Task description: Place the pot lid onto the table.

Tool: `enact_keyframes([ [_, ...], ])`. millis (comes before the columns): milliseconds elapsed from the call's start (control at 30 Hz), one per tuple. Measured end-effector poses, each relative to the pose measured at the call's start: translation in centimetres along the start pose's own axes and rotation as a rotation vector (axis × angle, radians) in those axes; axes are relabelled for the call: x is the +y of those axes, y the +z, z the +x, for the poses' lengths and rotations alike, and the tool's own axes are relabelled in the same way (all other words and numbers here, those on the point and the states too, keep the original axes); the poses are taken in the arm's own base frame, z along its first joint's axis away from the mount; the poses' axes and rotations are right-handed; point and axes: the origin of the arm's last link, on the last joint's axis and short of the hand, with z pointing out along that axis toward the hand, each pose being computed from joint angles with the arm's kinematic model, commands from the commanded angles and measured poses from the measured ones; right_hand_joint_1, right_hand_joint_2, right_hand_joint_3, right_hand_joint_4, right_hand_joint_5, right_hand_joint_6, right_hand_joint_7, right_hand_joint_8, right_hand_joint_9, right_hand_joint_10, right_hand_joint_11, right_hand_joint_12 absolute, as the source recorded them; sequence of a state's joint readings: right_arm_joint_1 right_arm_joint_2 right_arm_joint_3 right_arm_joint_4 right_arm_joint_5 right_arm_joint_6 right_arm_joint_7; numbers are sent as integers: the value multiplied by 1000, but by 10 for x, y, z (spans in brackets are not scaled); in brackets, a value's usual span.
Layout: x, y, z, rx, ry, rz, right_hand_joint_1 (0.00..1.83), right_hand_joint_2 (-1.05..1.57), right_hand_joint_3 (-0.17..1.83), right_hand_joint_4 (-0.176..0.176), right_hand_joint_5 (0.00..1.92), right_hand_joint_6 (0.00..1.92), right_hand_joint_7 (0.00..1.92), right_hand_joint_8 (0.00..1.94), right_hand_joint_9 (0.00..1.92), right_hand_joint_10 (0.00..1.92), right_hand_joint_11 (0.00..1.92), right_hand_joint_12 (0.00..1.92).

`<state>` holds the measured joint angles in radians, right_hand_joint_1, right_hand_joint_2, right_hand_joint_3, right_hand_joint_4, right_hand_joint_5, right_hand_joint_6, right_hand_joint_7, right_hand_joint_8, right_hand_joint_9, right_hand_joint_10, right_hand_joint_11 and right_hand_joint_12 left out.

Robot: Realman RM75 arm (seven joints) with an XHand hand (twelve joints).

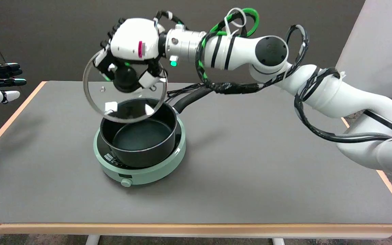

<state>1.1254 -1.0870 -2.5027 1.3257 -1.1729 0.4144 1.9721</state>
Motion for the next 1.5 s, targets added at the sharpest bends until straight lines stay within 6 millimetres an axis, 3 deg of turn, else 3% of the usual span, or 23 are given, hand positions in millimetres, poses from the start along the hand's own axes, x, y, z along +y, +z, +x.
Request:
enact_keyframes([
  [300, 40, -15, 14, 60, 29, -133, 1376, 763, 738, 176, 708, 1183, 956, 1277, 874, 1399, 724, 1489],
  [667, 118, -56, 16, 123, 88, -418, 1379, 731, 812, 176, 709, 1253, 958, 1306, 846, 1459, 708, 1531],
  [833, 158, -85, 12, 140, 112, -570, 1378, 750, 770, 176, 738, 1193, 955, 1294, 863, 1466, 714, 1516],
  [1067, 195, -122, 8, 155, 128, -725, 1380, 732, 800, 176, 721, 1233, 964, 1292, 859, 1469, 739, 1537],
  [1367, 225, -177, -20, 111, 180, -864, 1380, 733, 802, 176, 712, 1240, 962, 1296, 862, 1474, 726, 1542],
  [1500, 235, -213, -35, 84, 216, -909, 1380, 734, 798, 176, 713, 1232, 963, 1292, 865, 1472, 733, 1536],
])
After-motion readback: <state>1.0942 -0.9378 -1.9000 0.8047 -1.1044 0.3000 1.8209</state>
